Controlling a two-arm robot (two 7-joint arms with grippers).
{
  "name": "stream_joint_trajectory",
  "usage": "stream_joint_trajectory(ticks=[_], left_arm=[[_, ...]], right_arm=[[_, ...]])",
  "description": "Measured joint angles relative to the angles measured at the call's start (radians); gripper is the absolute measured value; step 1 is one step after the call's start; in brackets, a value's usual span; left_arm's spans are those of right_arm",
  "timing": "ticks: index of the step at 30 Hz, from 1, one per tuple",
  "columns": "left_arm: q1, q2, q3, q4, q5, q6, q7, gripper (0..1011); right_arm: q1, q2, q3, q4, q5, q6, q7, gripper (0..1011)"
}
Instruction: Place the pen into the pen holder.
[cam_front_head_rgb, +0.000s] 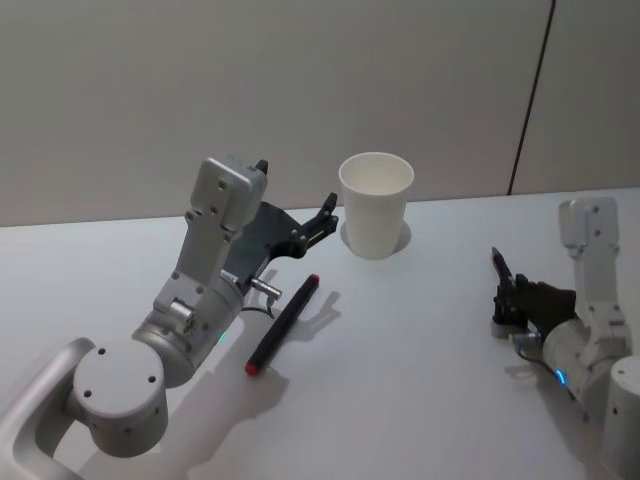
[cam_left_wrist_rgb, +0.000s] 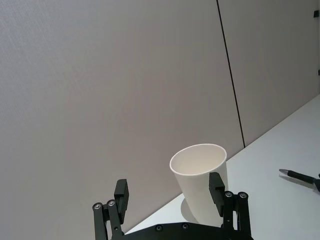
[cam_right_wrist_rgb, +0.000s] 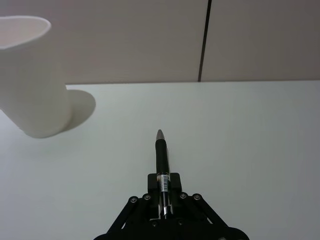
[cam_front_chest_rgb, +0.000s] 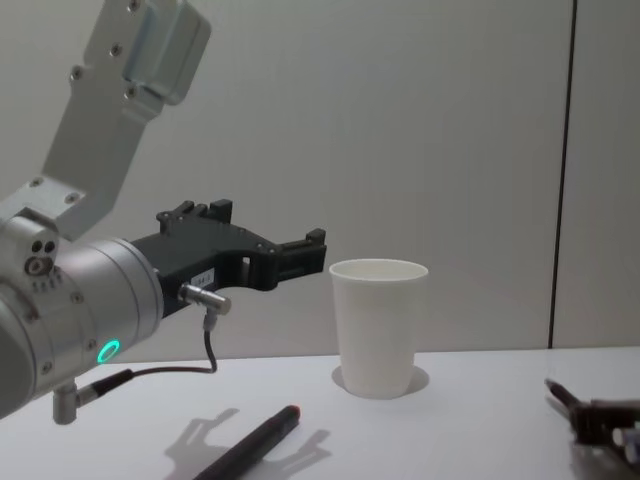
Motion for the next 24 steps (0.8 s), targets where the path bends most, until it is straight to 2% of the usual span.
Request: stream_joint_trajectory(ticks=[15,24], left_arm=[[0.0,0.0,0.0,0.0,0.0,0.0,0.0,1001],[0.0,0.0,0.0,0.0,0.0,0.0,0.0,1001]], right_arm=[[0.005,0.005,0.006,-0.002,-0.001,-0.187,0.089,134],[0.032,0.003,0.012,0.018,0.01,-0.332,0.172,134]])
